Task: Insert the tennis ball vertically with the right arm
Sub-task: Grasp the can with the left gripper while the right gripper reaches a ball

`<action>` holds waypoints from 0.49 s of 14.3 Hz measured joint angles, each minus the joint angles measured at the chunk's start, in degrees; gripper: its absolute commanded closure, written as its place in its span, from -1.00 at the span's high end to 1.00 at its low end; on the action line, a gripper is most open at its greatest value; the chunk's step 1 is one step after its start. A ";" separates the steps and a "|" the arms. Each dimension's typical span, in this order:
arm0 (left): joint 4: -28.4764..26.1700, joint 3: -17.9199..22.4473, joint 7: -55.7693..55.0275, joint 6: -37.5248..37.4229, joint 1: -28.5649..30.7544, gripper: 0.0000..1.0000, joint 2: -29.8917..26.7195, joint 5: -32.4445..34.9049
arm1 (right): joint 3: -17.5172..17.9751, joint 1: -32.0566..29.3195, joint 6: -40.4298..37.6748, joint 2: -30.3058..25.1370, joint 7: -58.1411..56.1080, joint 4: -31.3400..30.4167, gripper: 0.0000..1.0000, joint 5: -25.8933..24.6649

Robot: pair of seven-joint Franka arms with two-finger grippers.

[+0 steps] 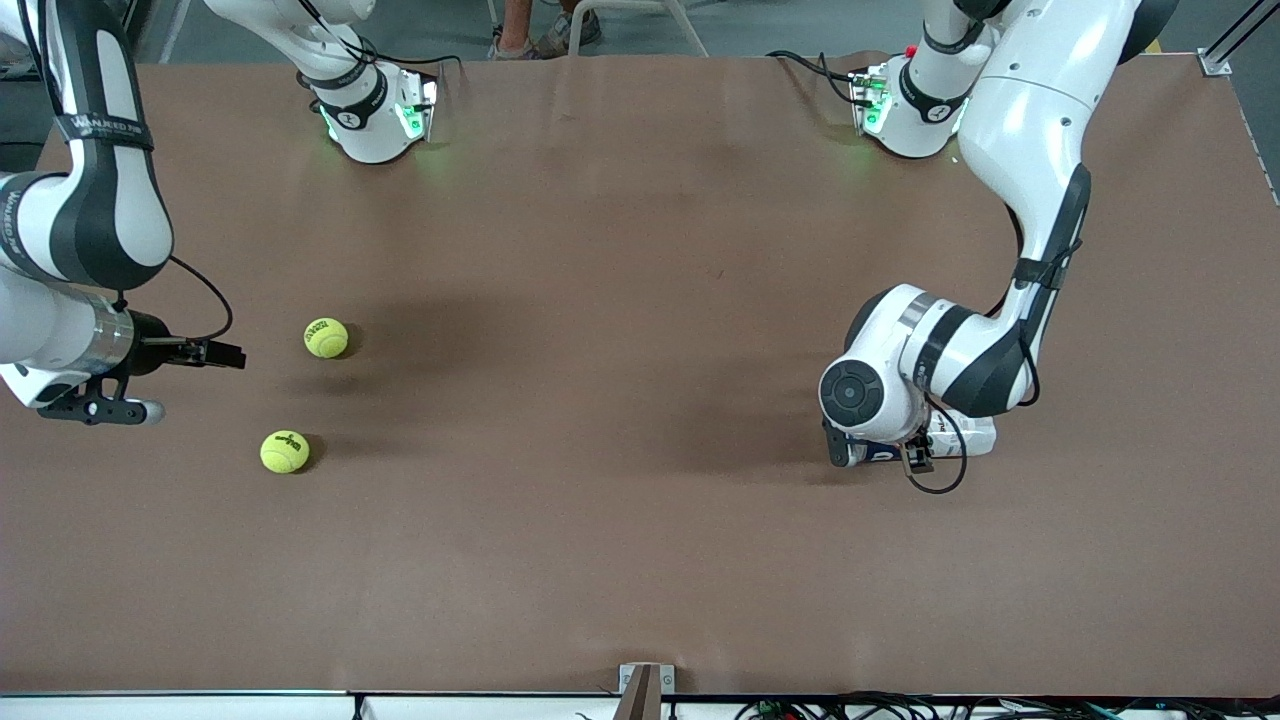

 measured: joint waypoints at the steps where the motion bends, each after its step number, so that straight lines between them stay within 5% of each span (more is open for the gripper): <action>1: 0.01 0.00 -0.20 0.00 -0.08 1.00 0.52 0.61 | -0.04 -0.06 -0.57 -0.13 0.01 0.01 1.00 0.01; 7: 0.04 -0.02 -3.05 1.91 -0.54 1.00 3.28 5.04 | -0.03 -0.33 -1.36 1.39 -0.05 -0.73 1.00 0.03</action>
